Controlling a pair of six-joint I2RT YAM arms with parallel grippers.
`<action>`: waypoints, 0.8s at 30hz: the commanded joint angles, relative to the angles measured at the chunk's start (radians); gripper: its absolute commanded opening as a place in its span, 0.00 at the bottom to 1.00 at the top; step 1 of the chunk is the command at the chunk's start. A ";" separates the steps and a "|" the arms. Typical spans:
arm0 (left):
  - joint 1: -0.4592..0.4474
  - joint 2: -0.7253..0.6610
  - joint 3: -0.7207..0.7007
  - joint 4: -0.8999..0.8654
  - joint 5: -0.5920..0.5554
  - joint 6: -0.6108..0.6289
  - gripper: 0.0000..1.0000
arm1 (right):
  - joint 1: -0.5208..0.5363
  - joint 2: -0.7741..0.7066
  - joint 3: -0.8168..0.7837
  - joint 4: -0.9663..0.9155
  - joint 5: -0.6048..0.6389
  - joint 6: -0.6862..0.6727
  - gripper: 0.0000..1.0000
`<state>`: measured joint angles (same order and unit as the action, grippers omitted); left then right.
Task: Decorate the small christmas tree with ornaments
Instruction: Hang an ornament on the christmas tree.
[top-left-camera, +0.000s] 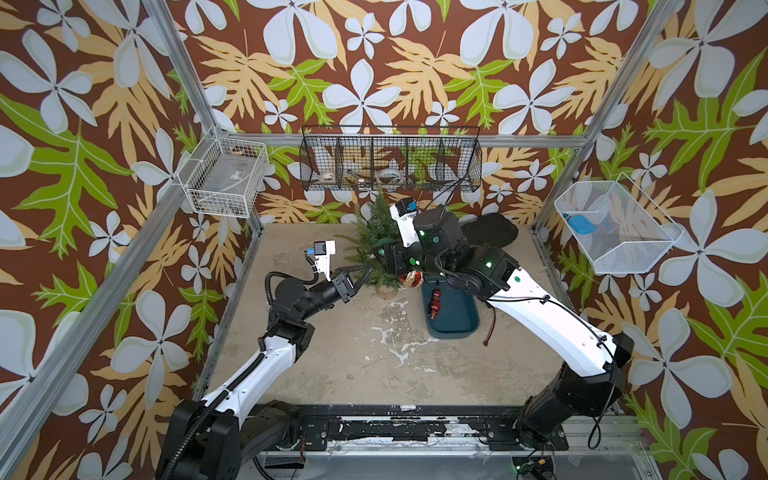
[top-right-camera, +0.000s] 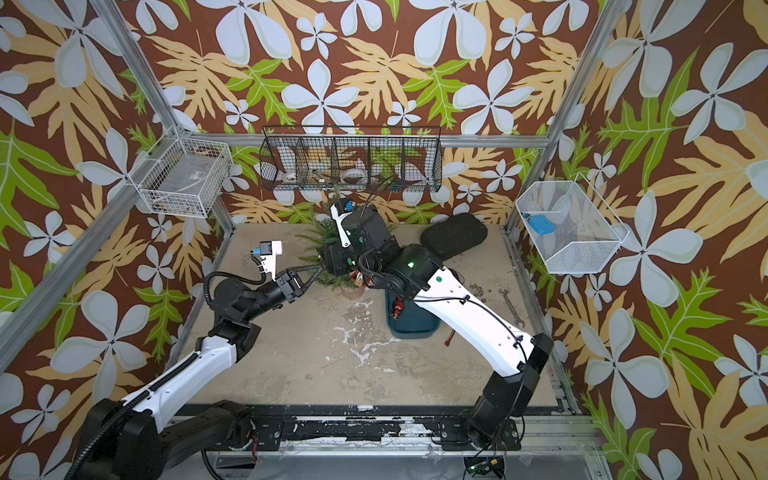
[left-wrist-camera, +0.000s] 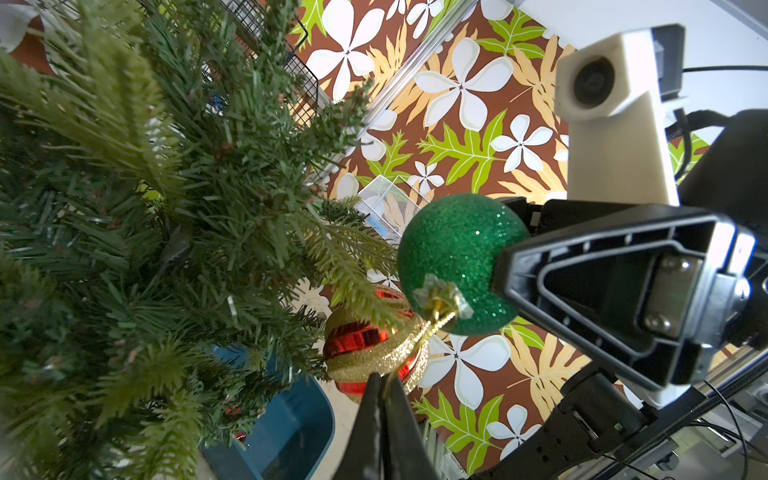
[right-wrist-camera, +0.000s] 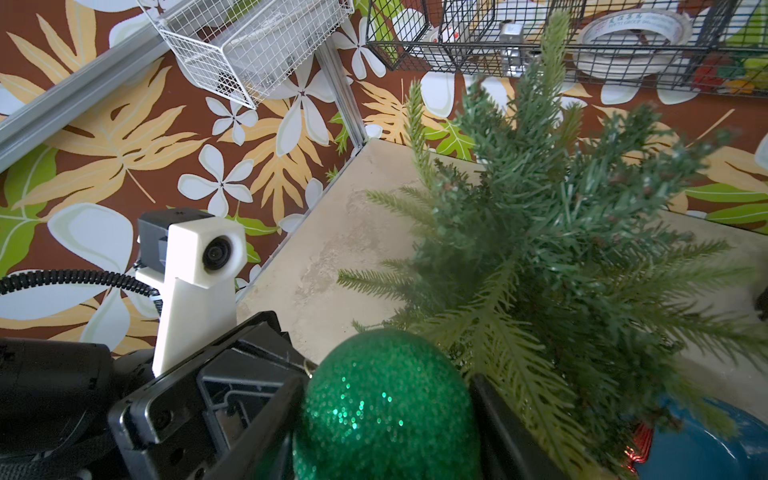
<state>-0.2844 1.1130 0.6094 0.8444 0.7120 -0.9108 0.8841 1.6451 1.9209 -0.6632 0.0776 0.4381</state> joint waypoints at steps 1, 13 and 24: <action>0.002 0.003 0.000 0.077 0.035 -0.029 0.00 | 0.001 -0.014 0.002 0.001 0.008 0.008 0.59; 0.003 -0.011 -0.023 0.114 0.063 -0.061 0.00 | 0.002 -0.039 -0.031 0.008 -0.034 0.031 0.59; 0.003 0.022 -0.021 0.143 0.062 -0.077 0.00 | 0.001 -0.044 -0.055 0.009 -0.003 0.027 0.59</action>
<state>-0.2840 1.1316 0.5865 0.9318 0.7647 -0.9741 0.8848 1.6093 1.8690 -0.6655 0.0525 0.4667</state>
